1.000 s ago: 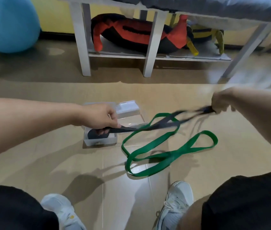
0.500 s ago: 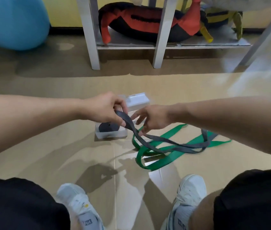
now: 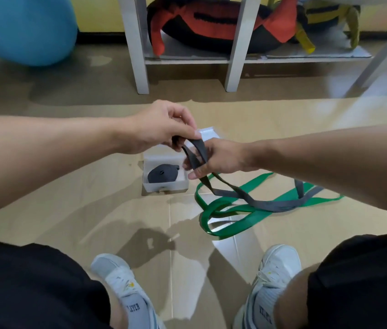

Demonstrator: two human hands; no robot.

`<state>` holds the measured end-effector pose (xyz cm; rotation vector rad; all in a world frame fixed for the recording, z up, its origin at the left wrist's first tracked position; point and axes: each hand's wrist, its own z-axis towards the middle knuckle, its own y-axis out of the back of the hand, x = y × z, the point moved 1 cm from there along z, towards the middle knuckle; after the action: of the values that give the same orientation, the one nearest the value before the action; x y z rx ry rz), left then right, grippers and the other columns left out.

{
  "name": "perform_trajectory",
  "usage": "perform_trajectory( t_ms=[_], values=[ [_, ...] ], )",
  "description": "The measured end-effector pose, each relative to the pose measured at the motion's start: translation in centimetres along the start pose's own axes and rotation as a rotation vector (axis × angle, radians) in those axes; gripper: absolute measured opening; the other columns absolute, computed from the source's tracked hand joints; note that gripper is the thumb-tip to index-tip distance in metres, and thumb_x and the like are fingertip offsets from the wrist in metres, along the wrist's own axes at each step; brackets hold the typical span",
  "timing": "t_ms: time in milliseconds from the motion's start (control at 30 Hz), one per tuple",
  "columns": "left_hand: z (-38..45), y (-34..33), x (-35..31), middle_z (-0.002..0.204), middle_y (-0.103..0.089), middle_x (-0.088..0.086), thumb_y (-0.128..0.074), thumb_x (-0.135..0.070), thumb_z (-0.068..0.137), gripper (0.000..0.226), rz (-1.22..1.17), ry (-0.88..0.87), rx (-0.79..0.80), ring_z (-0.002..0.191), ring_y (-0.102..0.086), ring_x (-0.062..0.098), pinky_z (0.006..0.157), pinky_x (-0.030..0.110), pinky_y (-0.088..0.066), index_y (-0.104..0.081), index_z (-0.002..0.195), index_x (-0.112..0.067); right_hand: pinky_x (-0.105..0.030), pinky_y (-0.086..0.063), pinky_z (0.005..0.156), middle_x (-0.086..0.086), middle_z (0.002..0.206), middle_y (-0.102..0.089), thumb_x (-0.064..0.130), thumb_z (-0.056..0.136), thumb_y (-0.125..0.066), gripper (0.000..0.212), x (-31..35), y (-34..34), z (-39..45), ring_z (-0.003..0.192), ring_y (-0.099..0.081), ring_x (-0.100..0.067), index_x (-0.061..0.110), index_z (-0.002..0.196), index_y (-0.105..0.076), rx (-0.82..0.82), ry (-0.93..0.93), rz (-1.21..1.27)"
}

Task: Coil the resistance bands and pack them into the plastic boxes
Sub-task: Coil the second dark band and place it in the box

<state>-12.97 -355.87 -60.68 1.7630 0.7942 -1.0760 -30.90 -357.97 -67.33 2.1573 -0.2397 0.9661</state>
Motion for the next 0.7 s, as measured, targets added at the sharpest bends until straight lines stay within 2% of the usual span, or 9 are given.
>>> perform_trajectory(
  t_ms=[67, 133, 200, 267, 367, 467, 567, 633, 700],
  values=[
    [0.0, 0.2, 0.0, 0.063, -0.067, 0.000, -0.078, -0.002, 0.084, 0.012, 0.029, -0.025, -0.037, 0.058, -0.062, 0.012, 0.059, 0.026, -0.055, -0.069, 0.081, -0.009, -0.021, -0.053, 0.078, 0.005, 0.083, -0.074, 0.028, 0.080, -0.085, 0.018, 0.2, 0.3, -0.1, 0.082, -0.071, -0.011, 0.017, 0.087, -0.073, -0.039, 0.020, 0.011],
    [0.1, 0.5, 0.3, 0.071, -0.071, 0.003, -0.080, 0.000, 0.082, 0.015, 0.070, -0.030, -0.077, 0.064, -0.066, 0.010, 0.062, 0.025, -0.056, -0.071, 0.078, -0.011, -0.018, -0.055, 0.068, 0.004, 0.072, -0.072, 0.023, 0.079, -0.086, 0.019, 0.4, 0.4, -0.2, 0.071, -0.072, -0.010, 0.017, 0.076, -0.068, -0.057, 0.050, 0.052],
    [0.1, 0.7, 0.7, 0.091, -0.074, 0.008, -0.082, 0.001, 0.079, 0.014, 0.129, -0.003, -0.121, 0.077, -0.069, 0.011, 0.067, 0.020, -0.057, -0.074, 0.077, -0.009, -0.016, -0.055, 0.063, 0.002, 0.072, -0.070, 0.021, 0.078, -0.087, 0.021, 0.5, 0.3, -0.2, 0.067, -0.070, -0.010, 0.016, 0.079, -0.067, -0.058, 0.052, 0.068],
    [0.1, 1.0, 1.1, 0.108, -0.073, 0.006, -0.083, 0.003, 0.077, 0.012, 0.204, 0.054, -0.158, 0.094, -0.069, 0.009, 0.073, 0.015, -0.054, -0.074, 0.078, -0.005, -0.014, -0.050, 0.060, 0.004, 0.074, -0.068, 0.023, 0.078, -0.087, 0.022, 0.7, 0.4, -0.3, 0.065, -0.067, -0.007, 0.017, 0.090, -0.069, -0.030, 0.025, 0.044],
    [-0.1, 1.4, 1.4, 0.105, -0.077, 0.008, -0.080, 0.006, 0.078, 0.010, 0.268, 0.092, -0.138, 0.098, -0.071, 0.010, 0.080, 0.019, -0.052, -0.073, 0.079, -0.001, -0.024, -0.054, 0.077, 0.001, 0.083, -0.070, 0.017, 0.084, -0.081, 0.024, 0.3, 0.5, -0.3, 0.079, -0.070, -0.014, 0.016, 0.106, -0.072, 0.036, -0.013, 0.017],
    [-0.4, 1.4, 1.0, 0.092, -0.080, 0.007, -0.081, 0.007, 0.078, 0.016, 0.286, 0.046, -0.116, 0.088, -0.073, 0.014, 0.072, 0.017, -0.055, -0.071, 0.084, -0.004, -0.033, -0.056, 0.094, 0.001, 0.097, -0.076, 0.010, 0.083, -0.080, 0.030, -0.2, 0.2, -0.2, 0.095, -0.072, -0.018, 0.019, 0.111, -0.072, 0.054, -0.003, -0.076],
    [-0.6, 1.0, 0.1, 0.084, -0.080, 0.005, -0.078, 0.012, 0.078, 0.024, 0.156, 0.016, -0.060, 0.081, -0.076, 0.014, 0.068, 0.017, -0.058, -0.069, 0.090, -0.006, -0.036, -0.052, 0.100, 0.004, 0.105, -0.076, 0.020, 0.080, -0.083, 0.040, -0.6, 0.0, 0.1, 0.099, -0.070, -0.018, 0.023, 0.118, -0.070, 0.050, -0.038, -0.239],
    [-0.6, 0.8, -0.8, 0.082, -0.079, 0.006, -0.073, 0.015, 0.081, 0.024, 0.051, 0.009, -0.033, 0.081, -0.077, 0.016, 0.071, 0.022, -0.061, -0.068, 0.088, -0.008, -0.038, -0.048, 0.104, 0.001, 0.117, -0.072, 0.025, 0.079, -0.084, 0.051, -1.1, -0.3, 0.0, 0.108, -0.066, -0.022, 0.025, 0.127, -0.065, 0.111, -0.081, -0.316],
    [-0.5, 0.8, -1.4, 0.080, -0.075, 0.005, -0.066, 0.016, 0.084, 0.027, -0.075, -0.004, -0.049, 0.080, -0.074, 0.017, 0.074, 0.025, -0.062, -0.067, 0.081, -0.011, -0.038, -0.044, 0.108, 0.000, 0.128, -0.067, 0.024, 0.081, -0.083, 0.052, -1.8, -0.6, -0.4, 0.117, -0.062, -0.022, 0.025, 0.130, -0.063, 0.192, -0.126, -0.322]
  ],
)
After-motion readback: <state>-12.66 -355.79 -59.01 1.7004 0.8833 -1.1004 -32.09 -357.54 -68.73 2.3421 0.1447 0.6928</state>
